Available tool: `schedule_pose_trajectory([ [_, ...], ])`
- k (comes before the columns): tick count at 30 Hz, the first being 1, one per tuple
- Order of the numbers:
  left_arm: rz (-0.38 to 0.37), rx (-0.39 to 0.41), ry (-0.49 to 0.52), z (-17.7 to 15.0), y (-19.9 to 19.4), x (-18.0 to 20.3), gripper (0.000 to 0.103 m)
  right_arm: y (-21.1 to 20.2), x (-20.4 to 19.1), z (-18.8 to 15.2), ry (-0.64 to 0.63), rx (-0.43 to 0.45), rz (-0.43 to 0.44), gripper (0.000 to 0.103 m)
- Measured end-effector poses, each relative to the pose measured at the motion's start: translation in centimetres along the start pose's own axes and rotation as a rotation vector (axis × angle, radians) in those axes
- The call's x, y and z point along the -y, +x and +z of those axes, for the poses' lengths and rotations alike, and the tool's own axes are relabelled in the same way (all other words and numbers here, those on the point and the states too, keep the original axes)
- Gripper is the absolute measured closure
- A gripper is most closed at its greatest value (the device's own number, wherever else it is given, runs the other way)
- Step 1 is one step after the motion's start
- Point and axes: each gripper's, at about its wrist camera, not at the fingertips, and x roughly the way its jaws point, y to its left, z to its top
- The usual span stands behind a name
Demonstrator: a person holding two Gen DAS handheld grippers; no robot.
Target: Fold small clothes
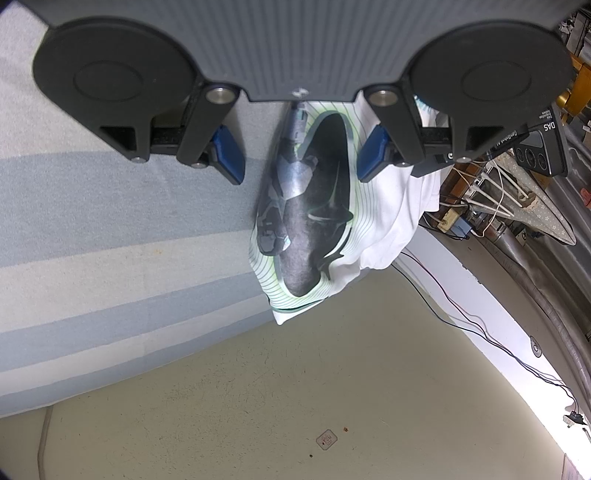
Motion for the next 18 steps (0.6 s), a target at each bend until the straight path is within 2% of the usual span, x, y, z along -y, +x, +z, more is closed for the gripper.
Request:
schedule_pose_trajectory([
  [7,-0.001,-0.004,0.008,0.0,0.0,-0.1,0.0,0.0,0.0,0.0,0.001,0.0,0.0,0.033],
  [13,-0.106,0.0,-0.1,0.2,-0.7,-2.1,0.0,0.0,0.0,0.0,0.002,0.001,-0.001,0.033],
  [18,-0.098,0.003,-0.081,0.1,-0.7,-2.0,0.0,0.0,0.0,0.0,0.003,0.001,-0.002,0.033],
])
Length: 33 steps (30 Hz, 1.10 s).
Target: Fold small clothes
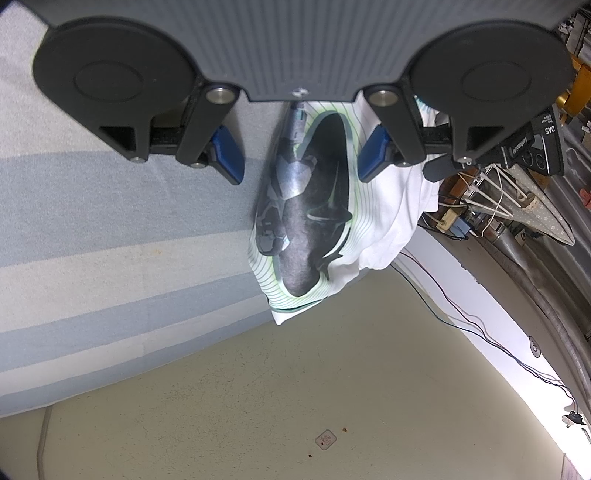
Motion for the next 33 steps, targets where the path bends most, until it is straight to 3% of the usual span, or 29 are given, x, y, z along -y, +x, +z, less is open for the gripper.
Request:
schedule_pose_trajectory([
  [33,0.048,-0.022,0.084,-0.1,0.6,1.5,0.0,0.0,0.1,0.2,0.006,0.0,-0.002,0.03],
])
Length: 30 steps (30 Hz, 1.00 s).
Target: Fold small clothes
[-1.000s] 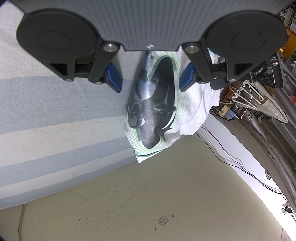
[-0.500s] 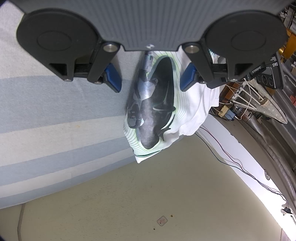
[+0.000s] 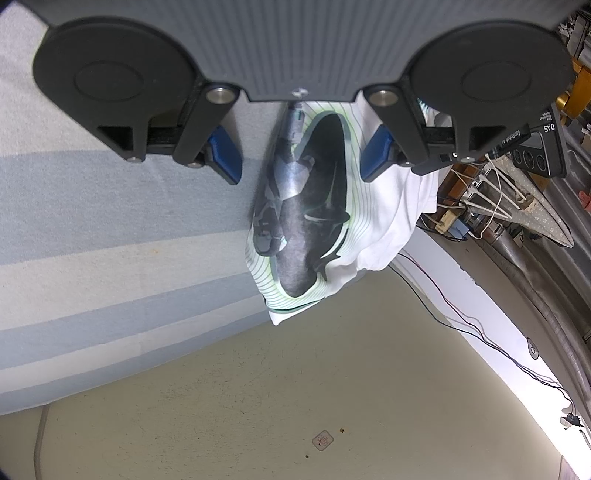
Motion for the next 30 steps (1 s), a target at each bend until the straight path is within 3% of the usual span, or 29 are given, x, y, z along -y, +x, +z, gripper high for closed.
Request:
schedule_pose_trajectory([
  [30,0.002,0.001,-0.001,-0.06,-0.02,0.06,0.0,-0.07,0.1,0.44,-0.005,-0.006,0.005,0.026],
])
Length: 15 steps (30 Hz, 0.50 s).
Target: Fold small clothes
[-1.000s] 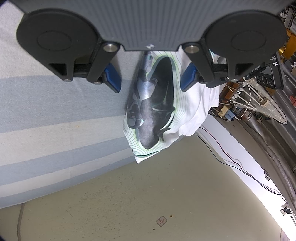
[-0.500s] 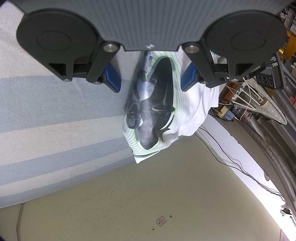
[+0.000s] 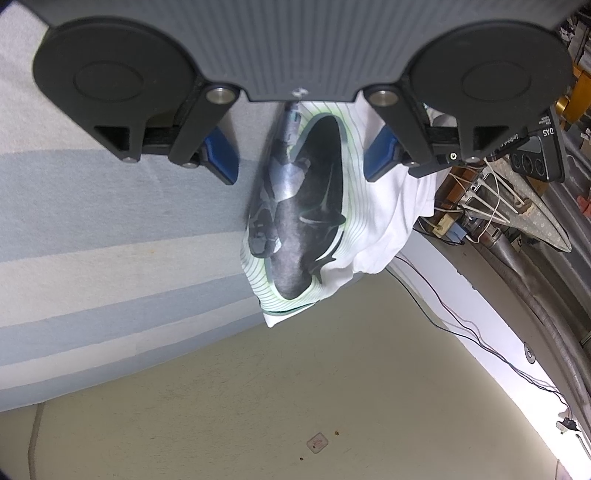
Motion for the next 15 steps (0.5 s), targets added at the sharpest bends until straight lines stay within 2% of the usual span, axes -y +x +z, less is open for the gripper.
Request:
schedule_pose_trajectory([
  [15,0.001,-0.002,0.001,0.02,0.06,0.02,0.0,0.3,-0.24,-0.01,-0.011,-0.013,0.01,0.022],
])
